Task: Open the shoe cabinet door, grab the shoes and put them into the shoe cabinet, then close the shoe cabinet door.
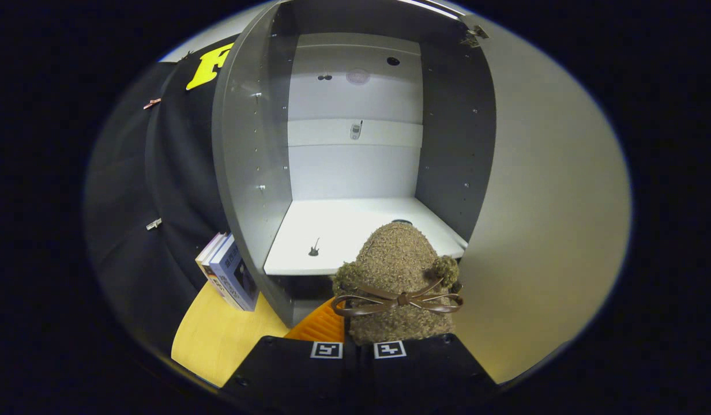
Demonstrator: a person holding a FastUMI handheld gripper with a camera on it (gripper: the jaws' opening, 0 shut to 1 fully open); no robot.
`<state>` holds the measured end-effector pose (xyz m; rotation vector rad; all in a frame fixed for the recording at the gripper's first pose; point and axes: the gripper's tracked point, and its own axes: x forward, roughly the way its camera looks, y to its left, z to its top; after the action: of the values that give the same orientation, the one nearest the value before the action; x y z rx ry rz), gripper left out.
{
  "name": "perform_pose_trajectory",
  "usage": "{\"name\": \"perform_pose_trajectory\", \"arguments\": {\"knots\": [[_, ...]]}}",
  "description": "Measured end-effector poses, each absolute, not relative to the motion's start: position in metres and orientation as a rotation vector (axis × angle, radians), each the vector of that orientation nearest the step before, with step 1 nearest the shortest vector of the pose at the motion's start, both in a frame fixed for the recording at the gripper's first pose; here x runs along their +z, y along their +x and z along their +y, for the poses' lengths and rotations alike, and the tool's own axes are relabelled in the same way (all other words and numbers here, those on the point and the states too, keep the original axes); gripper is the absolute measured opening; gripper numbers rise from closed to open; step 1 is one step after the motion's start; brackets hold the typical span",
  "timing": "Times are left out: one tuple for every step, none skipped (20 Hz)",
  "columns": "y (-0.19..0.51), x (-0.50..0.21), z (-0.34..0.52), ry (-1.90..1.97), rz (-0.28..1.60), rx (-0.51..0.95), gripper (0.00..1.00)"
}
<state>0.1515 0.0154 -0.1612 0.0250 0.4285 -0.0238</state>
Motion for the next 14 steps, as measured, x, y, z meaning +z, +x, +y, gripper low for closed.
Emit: {"name": "perform_pose_trajectory", "arguments": {"knots": [[0.161,-0.158,0.017,0.026,0.423,-0.021,0.05],[0.170,-0.154,0.017,0.022,0.420,-0.020,0.05],[0.179,-0.151,0.018,0.014,0.419,-0.020,0.05],[0.189,-0.148,0.019,0.008,0.414,-0.017,0.05],[0.200,-0.143,0.020,0.006,0.407,-0.013,0.05],[0.211,-0.138,0.021,0.008,0.402,-0.008,0.05],[0.223,-0.136,0.023,0.015,0.402,-0.001,0.05],[0.236,-0.132,0.024,0.025,0.399,0.006,0.05],[0.248,-0.131,0.025,0.030,0.399,0.011,0.05],[0.263,-0.130,0.025,0.035,0.398,0.011,0.05],[0.276,-0.131,0.024,0.037,0.406,0.010,0.05],[0.292,-0.132,0.024,0.040,0.416,0.012,0.05],[0.309,-0.133,0.026,0.042,0.422,0.019,0.05],[0.324,-0.135,0.028,0.038,0.429,0.026,0.05]]}}
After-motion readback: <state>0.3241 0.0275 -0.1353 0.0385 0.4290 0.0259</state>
